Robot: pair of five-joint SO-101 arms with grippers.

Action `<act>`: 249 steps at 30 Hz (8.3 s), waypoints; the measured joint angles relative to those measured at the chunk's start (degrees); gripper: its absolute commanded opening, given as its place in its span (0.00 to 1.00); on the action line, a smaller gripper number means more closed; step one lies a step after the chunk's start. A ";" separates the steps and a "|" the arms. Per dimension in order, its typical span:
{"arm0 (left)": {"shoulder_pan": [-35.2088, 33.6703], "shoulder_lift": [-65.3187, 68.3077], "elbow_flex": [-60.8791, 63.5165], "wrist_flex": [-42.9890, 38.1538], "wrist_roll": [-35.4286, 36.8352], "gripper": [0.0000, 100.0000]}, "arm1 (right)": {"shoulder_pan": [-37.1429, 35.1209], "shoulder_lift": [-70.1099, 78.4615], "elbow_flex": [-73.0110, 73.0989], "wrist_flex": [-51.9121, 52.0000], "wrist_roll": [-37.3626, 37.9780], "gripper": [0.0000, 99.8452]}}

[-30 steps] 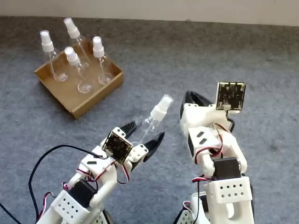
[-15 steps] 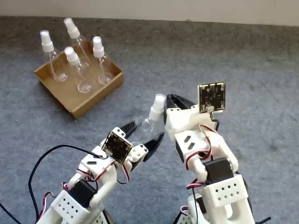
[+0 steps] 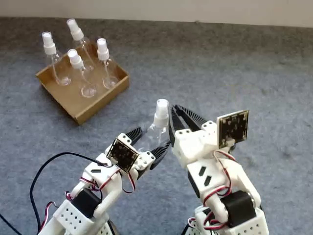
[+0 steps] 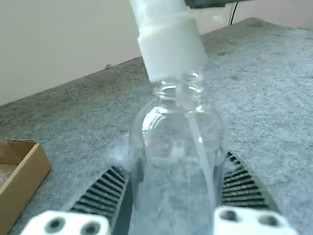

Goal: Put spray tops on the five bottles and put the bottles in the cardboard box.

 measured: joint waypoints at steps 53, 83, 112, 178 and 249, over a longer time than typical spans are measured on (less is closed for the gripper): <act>-19.25 0.00 0.00 -13.98 0.00 0.08 | -20.57 -17.76 36.04 -15.65 0.70 0.02; -7.30 0.00 0.00 -13.98 0.00 0.08 | -23.65 -17.76 36.04 -15.65 11.96 0.02; -4.84 -7.03 -0.35 -3.78 -0.18 0.08 | -16.26 -17.76 36.13 -15.21 12.40 0.02; -45.27 14.86 -20.22 -3.78 -3.43 0.08 | -10.37 -17.67 36.13 -15.21 12.22 0.02; -52.48 105.05 -37.36 -66.64 -1.85 0.08 | -10.37 -17.67 36.13 -15.21 12.22 0.02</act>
